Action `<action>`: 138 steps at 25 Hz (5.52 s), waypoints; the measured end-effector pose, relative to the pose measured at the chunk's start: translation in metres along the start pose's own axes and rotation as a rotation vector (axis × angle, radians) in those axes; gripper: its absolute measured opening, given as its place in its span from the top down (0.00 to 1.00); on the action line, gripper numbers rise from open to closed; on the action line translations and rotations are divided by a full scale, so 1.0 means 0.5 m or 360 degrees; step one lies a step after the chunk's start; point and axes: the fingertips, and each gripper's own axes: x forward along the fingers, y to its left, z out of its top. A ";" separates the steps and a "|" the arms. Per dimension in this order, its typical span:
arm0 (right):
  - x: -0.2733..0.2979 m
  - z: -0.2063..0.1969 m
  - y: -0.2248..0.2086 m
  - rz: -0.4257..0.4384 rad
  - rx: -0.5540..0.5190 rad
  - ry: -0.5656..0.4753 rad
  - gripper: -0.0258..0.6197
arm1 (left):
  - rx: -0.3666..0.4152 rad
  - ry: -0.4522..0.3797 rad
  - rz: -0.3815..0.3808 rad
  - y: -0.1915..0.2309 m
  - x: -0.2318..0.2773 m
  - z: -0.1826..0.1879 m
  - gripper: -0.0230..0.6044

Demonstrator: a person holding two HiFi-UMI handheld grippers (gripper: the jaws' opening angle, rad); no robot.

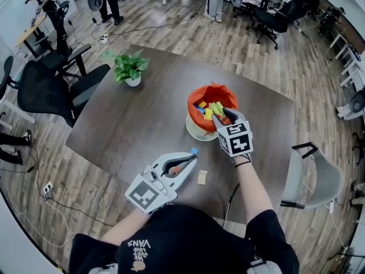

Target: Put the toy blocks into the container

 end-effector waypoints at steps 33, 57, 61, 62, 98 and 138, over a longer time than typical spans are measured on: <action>-0.236 0.027 0.090 -0.0078 0.0052 -0.0518 0.93 | 0.0031 0.0002 -0.0047 -0.009 -0.006 0.010 0.94; -0.383 -0.036 0.162 -0.0159 0.0180 -0.0628 0.93 | 0.0025 0.0015 -0.0086 -0.049 -0.004 -0.003 0.95; -0.388 -0.033 0.158 -0.0164 0.0176 -0.0629 0.93 | 0.0035 0.0030 -0.0081 -0.049 -0.001 -0.005 0.95; -0.389 -0.033 0.158 -0.0165 0.0178 -0.0630 0.93 | 0.0040 0.0033 -0.0075 -0.049 -0.002 -0.006 0.95; -0.335 0.012 0.218 0.0019 0.0122 -0.0665 0.93 | 0.0017 -0.0014 0.0055 -0.010 -0.043 0.005 0.95; -0.111 -0.171 0.374 0.0382 0.0033 -0.0187 0.93 | -0.0013 -0.0008 0.0211 0.045 -0.106 -0.010 0.95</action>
